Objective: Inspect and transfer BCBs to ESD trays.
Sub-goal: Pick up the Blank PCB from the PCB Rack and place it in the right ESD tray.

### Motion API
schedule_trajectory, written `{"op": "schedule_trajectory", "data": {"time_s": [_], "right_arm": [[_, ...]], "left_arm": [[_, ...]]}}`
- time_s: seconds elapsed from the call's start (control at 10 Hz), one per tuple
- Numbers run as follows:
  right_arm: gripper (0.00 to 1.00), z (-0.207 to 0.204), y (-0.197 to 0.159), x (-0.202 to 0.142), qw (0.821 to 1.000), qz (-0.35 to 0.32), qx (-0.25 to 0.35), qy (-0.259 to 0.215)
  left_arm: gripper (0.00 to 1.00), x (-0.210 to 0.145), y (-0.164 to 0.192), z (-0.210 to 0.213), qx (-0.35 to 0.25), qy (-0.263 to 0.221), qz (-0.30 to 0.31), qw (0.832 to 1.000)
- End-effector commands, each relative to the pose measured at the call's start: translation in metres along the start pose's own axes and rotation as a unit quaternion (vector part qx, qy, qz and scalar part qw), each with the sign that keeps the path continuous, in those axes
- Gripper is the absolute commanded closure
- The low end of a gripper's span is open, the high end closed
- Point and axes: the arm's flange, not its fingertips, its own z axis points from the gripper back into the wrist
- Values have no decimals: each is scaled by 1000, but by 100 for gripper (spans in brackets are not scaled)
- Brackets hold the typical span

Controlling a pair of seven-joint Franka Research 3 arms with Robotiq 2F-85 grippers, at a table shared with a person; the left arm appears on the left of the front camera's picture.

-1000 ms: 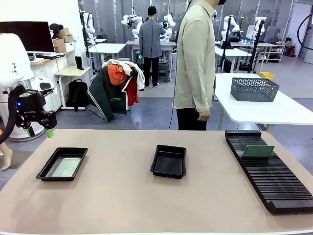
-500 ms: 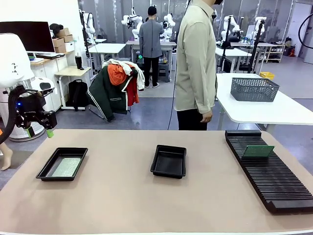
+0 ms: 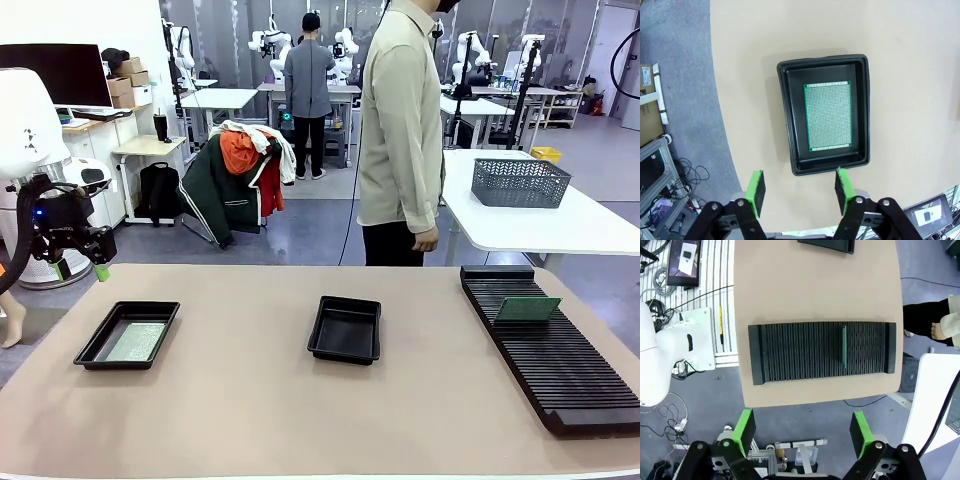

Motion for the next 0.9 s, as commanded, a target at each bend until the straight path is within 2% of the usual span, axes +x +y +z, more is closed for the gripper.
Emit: {"op": "schedule_trajectory", "data": {"time_s": [0.0,0.4,0.8], "right_arm": [[0,0,0,0,1000,0,0,0],[0,-58,-29,-16,999,19,-34,20],[0,-126,-55,-30,998,33,-43,37]], "left_arm": [[25,0,0,-2,-1,-3,0,1000],[25,0,0,-2,-1,-3,0,1000],[25,0,0,-2,-1,-3,0,1000]]}}
